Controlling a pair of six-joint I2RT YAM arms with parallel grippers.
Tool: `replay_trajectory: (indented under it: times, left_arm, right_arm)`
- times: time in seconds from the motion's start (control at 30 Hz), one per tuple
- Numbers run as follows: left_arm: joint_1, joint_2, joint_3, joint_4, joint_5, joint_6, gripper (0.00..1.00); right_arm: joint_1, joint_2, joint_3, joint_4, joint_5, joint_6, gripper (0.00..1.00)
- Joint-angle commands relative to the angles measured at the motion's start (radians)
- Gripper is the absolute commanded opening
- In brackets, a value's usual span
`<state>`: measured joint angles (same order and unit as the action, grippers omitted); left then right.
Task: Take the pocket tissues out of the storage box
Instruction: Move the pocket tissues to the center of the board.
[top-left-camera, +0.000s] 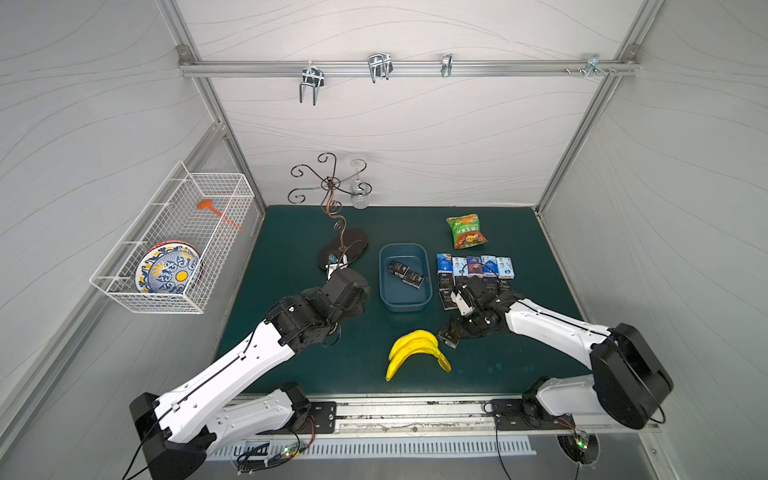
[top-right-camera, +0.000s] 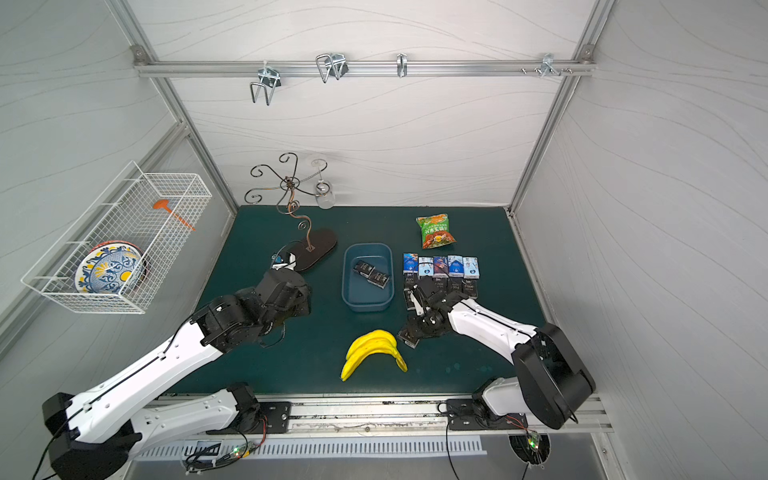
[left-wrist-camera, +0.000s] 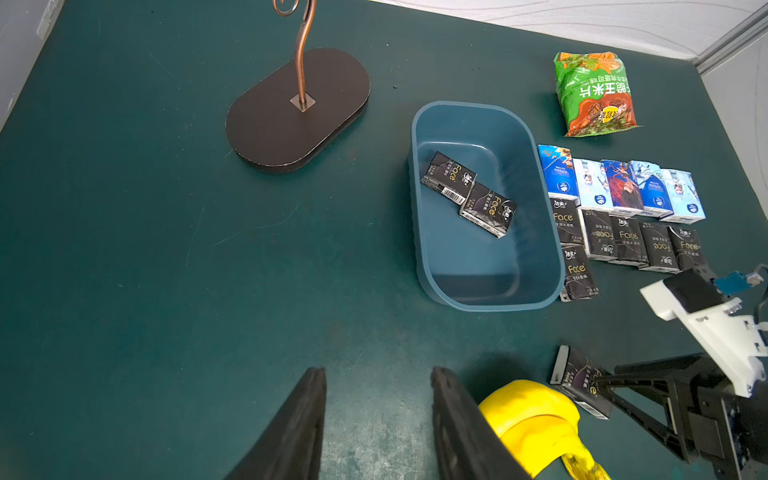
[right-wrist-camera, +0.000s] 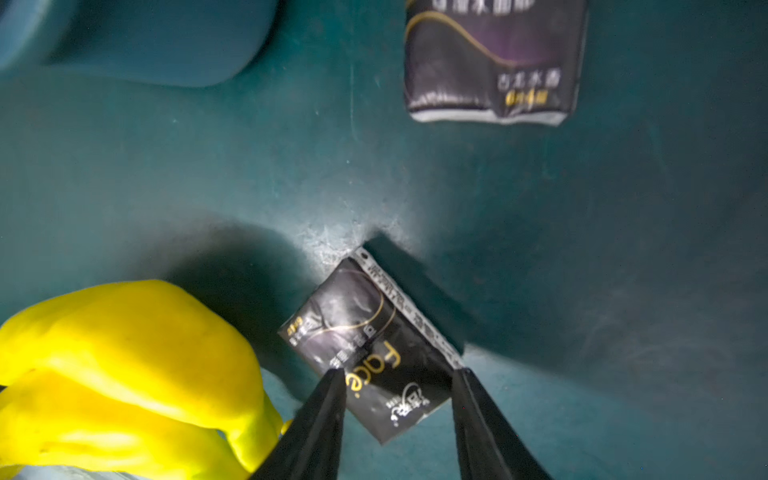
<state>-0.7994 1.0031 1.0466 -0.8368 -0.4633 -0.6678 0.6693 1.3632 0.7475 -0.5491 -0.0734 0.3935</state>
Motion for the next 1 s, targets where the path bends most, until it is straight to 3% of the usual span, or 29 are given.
replay_trajectory:
  times: [0.0,0.23,0.47,0.6,0.73,0.97]
  left_arm:
    - [0.001,0.0,0.039,0.011,-0.006,-0.01,0.46]
    - [-0.003,0.016,0.068,-0.007,-0.018,0.0,0.46]
    - [-0.005,0.003,0.072,-0.033,-0.042,0.007,0.46]
    - [-0.005,-0.005,0.07,-0.038,-0.051,0.01,0.46]
    - [-0.006,-0.01,0.067,-0.039,-0.051,0.012,0.46]
    - [-0.005,-0.015,0.07,-0.032,-0.021,0.021,0.46]
  right_arm:
    - [0.016,0.011,0.064,-0.095,0.053,-0.08,0.47]
    - [0.02,0.096,0.124,-0.094,0.028,-0.134,0.47]
    - [0.027,0.207,0.112,-0.017,0.014,-0.122,0.46]
    - [0.036,0.2,0.08,-0.005,0.02,-0.088,0.42]
    - [0.036,0.166,0.021,0.001,0.084,0.04,0.33]
    - [0.012,0.064,-0.186,0.198,0.142,0.337,0.33]
